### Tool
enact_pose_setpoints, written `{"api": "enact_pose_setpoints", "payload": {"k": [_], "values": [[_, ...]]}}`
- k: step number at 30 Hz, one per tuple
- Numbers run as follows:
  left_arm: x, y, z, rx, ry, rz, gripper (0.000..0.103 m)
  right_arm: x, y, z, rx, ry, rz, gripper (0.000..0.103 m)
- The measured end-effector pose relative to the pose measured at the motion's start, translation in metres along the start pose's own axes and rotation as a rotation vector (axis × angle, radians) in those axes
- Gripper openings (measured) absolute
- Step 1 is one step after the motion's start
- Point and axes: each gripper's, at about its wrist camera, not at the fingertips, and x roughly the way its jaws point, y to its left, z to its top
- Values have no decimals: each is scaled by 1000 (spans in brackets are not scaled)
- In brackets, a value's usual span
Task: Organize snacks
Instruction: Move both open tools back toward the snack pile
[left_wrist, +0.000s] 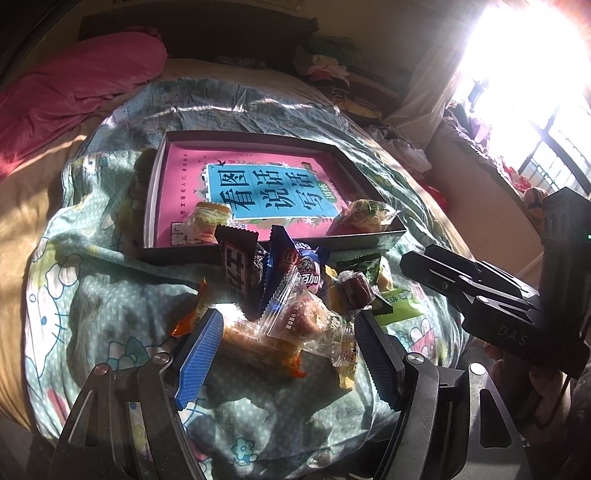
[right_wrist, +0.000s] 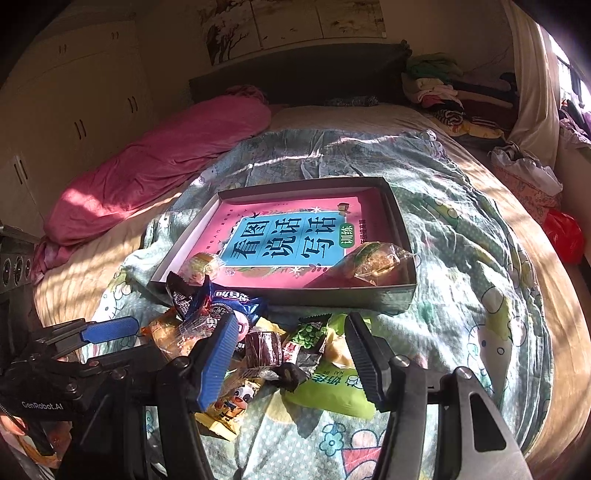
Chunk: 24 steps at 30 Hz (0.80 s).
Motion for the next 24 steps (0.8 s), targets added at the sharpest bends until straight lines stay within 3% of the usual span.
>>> {"api": "enact_pose_setpoints", "payload": {"k": [24], "values": [[16,-5,-9,15,58,-19,75,14,9,-22,-98,65,5,60]]}}
